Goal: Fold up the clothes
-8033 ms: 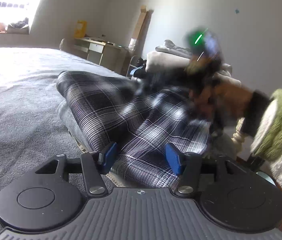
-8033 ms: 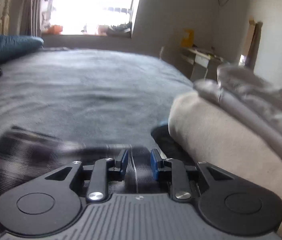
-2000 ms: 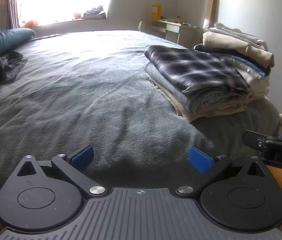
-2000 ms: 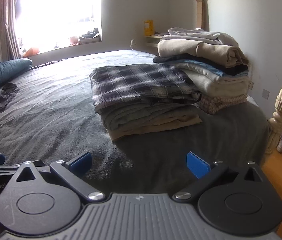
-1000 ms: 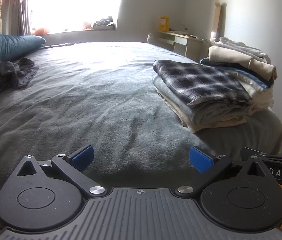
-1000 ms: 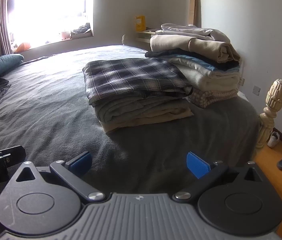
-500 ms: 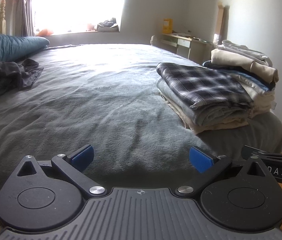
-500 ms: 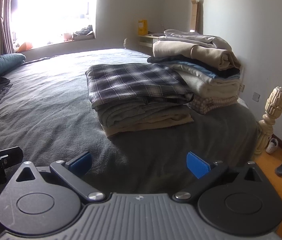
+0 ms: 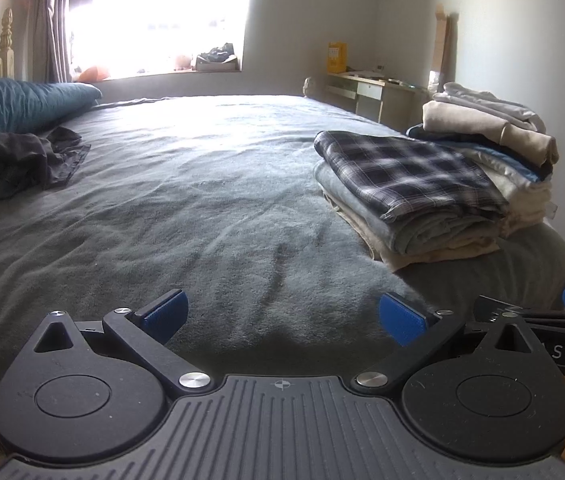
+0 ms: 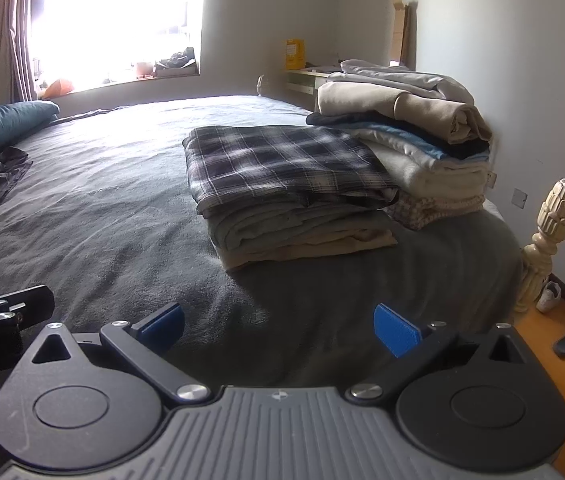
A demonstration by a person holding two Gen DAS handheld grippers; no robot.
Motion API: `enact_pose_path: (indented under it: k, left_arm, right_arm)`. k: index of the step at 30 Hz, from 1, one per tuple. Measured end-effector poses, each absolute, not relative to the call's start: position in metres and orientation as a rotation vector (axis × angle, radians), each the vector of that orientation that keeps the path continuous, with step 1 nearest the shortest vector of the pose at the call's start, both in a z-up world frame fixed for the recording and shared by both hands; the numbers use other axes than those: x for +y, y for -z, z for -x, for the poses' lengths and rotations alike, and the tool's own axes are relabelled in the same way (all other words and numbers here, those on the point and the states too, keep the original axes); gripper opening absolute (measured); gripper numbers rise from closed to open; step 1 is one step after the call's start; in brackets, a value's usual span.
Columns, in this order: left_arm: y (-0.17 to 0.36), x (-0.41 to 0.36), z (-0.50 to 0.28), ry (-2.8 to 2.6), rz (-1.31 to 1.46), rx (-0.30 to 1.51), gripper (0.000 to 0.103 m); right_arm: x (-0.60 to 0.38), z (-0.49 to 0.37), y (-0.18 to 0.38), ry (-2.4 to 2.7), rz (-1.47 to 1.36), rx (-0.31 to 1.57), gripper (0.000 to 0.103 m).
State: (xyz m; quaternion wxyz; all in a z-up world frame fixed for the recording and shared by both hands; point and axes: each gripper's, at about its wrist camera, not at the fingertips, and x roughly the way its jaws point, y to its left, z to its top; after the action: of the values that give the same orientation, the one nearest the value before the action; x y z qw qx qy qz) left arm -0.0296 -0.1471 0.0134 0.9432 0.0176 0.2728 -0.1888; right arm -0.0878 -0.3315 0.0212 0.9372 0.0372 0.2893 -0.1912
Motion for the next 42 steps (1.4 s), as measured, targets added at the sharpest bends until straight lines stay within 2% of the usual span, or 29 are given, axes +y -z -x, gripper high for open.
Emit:
enact_pose_path:
  k: [42]
  left_arm:
    - [-0.010,-0.158,0.036,0.410,-0.026,0.580,0.103]
  right_arm:
    - [-0.339,0.096,-0.016,0.410,-0.079,0.618,0.103]
